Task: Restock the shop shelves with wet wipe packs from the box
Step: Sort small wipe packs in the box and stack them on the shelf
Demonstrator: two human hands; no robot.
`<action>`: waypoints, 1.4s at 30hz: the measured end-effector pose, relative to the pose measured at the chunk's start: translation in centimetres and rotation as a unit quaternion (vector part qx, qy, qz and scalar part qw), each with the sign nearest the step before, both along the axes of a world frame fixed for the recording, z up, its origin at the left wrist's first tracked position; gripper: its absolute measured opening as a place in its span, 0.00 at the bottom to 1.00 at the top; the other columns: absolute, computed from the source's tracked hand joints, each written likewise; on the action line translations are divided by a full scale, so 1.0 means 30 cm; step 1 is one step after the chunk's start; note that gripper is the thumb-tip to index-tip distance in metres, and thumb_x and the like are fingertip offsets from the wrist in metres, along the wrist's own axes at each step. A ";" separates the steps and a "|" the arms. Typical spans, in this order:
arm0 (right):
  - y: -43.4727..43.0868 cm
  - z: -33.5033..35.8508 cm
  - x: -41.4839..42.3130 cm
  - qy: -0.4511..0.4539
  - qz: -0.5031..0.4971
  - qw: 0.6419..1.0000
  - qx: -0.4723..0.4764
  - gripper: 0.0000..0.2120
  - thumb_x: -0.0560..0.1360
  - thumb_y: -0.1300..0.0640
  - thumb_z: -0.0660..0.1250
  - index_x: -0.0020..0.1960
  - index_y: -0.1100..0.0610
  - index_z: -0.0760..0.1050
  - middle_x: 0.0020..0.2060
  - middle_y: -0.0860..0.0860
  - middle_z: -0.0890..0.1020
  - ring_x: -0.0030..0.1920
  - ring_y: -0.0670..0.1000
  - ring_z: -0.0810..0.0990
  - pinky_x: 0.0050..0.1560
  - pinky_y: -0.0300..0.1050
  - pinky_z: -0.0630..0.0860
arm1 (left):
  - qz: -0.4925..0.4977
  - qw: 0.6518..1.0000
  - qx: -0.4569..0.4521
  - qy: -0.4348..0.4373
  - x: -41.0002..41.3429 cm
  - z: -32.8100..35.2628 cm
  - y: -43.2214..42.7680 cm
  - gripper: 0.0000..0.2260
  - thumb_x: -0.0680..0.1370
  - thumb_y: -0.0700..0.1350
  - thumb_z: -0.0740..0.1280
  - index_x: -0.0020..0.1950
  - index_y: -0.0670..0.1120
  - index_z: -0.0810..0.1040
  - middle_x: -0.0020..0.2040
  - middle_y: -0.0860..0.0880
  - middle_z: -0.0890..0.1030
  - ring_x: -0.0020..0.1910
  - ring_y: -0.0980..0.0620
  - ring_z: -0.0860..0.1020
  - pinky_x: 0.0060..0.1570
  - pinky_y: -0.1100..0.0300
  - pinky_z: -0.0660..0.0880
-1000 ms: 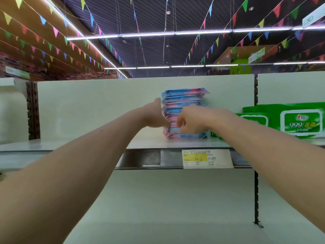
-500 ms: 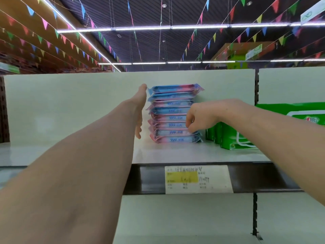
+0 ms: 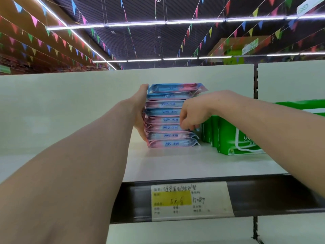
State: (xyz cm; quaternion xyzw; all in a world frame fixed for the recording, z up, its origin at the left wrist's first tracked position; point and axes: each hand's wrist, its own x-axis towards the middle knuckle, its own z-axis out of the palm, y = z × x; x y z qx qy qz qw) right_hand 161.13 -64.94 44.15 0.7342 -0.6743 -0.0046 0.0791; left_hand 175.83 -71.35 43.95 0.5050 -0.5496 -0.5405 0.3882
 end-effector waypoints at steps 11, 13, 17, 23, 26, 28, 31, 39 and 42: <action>0.007 0.004 -0.023 0.045 -0.046 0.998 0.019 0.17 0.79 0.48 0.60 0.59 0.57 0.79 0.47 0.50 0.85 0.49 0.50 0.83 0.58 0.47 0.78 | -0.033 0.999 0.005 0.011 -0.060 -0.006 0.001 0.32 0.75 0.69 0.52 0.55 0.41 0.74 0.49 0.38 0.82 0.48 0.36 0.80 0.50 0.31 0.71; 0.008 0.003 -0.023 0.049 -0.045 0.998 0.017 0.17 0.79 0.49 0.60 0.59 0.58 0.79 0.47 0.51 0.85 0.46 0.50 0.83 0.58 0.47 0.77 | -0.023 1.000 0.012 0.014 -0.055 -0.007 -0.010 0.34 0.74 0.70 0.52 0.61 0.41 0.71 0.53 0.37 0.80 0.50 0.33 0.79 0.53 0.27 0.69; 0.007 0.007 -0.001 0.046 -0.026 0.999 0.000 0.16 0.79 0.49 0.60 0.58 0.57 0.79 0.47 0.50 0.85 0.47 0.50 0.83 0.53 0.46 0.79 | 0.004 1.000 0.019 0.001 -0.030 -0.004 -0.004 0.31 0.76 0.68 0.52 0.56 0.41 0.68 0.54 0.36 0.78 0.54 0.32 0.76 0.58 0.27 0.66; 0.017 0.010 0.055 0.034 0.021 0.999 -0.034 0.15 0.79 0.53 0.60 0.58 0.58 0.80 0.48 0.51 0.84 0.44 0.50 0.80 0.47 0.42 0.76 | 0.030 0.997 -0.013 -0.072 0.011 0.006 0.060 0.33 0.78 0.67 0.52 0.76 0.47 0.56 0.72 0.34 0.63 0.70 0.30 0.61 0.62 0.26 0.62; 0.030 0.014 0.080 0.033 0.029 0.997 -0.056 0.13 0.78 0.54 0.61 0.55 0.57 0.81 0.47 0.51 0.84 0.48 0.51 0.81 0.45 0.42 0.77 | 0.031 0.996 -0.042 -0.075 0.032 0.014 0.100 0.33 0.79 0.64 0.53 0.78 0.49 0.50 0.76 0.35 0.56 0.73 0.31 0.56 0.61 0.25 0.62; 0.034 0.026 0.077 0.052 0.012 0.992 -0.113 0.13 0.78 0.55 0.61 0.56 0.58 0.80 0.51 0.54 0.83 0.51 0.54 0.81 0.48 0.46 0.77 | 0.023 0.994 -0.072 -0.084 0.037 0.026 0.129 0.30 0.81 0.60 0.54 0.78 0.48 0.51 0.76 0.36 0.56 0.74 0.32 0.56 0.62 0.26 0.61; 0.031 0.066 0.028 0.041 -0.026 0.963 -0.266 0.11 0.77 0.58 0.61 0.56 0.55 0.78 0.50 0.52 0.81 0.49 0.55 0.79 0.44 0.46 0.75 | 0.027 0.977 -0.154 -0.144 0.010 0.037 0.175 0.27 0.82 0.54 0.59 0.76 0.44 0.57 0.74 0.39 0.63 0.71 0.36 0.64 0.60 0.33 0.67; -0.024 0.072 -0.054 0.041 -0.035 0.935 -0.349 0.13 0.77 0.61 0.62 0.59 0.53 0.77 0.53 0.53 0.79 0.52 0.56 0.77 0.43 0.46 0.72 | 0.206 0.664 -0.513 -0.504 -0.110 0.013 0.086 0.16 0.78 0.44 0.61 0.65 0.53 0.73 0.60 0.46 0.71 0.65 0.43 0.65 0.68 0.36 0.54; -0.036 0.062 -0.062 0.049 -0.019 0.926 -0.374 0.14 0.78 0.61 0.61 0.61 0.52 0.77 0.56 0.55 0.76 0.55 0.57 0.74 0.43 0.47 0.69 | 0.228 0.602 -0.545 -0.538 -0.130 0.022 0.072 0.11 0.78 0.44 0.62 0.59 0.50 0.76 0.56 0.46 0.74 0.64 0.43 0.66 0.70 0.34 0.50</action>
